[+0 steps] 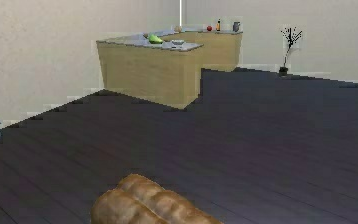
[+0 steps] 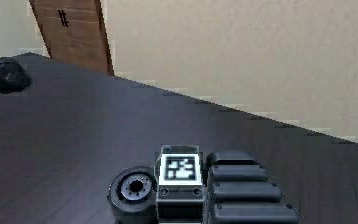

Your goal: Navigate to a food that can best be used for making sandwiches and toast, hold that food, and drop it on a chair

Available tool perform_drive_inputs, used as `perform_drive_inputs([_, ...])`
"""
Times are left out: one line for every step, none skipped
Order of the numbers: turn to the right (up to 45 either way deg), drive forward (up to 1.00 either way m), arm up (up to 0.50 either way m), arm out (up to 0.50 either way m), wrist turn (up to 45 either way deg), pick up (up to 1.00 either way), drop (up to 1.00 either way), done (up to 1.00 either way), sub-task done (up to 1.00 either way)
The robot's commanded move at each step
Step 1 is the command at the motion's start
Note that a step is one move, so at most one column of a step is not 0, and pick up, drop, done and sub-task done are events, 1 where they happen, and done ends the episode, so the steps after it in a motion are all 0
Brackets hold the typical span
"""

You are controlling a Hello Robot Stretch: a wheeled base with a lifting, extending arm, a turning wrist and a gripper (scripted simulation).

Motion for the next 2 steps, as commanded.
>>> perform_drive_inputs([24.0, 0.00, 0.00, 0.00, 0.0, 0.00, 0.00, 0.00, 0.00])
perform_drive_inputs([3.0, 0.00, 0.00, 0.00, 0.0, 0.00, 0.00, 0.00, 0.00])
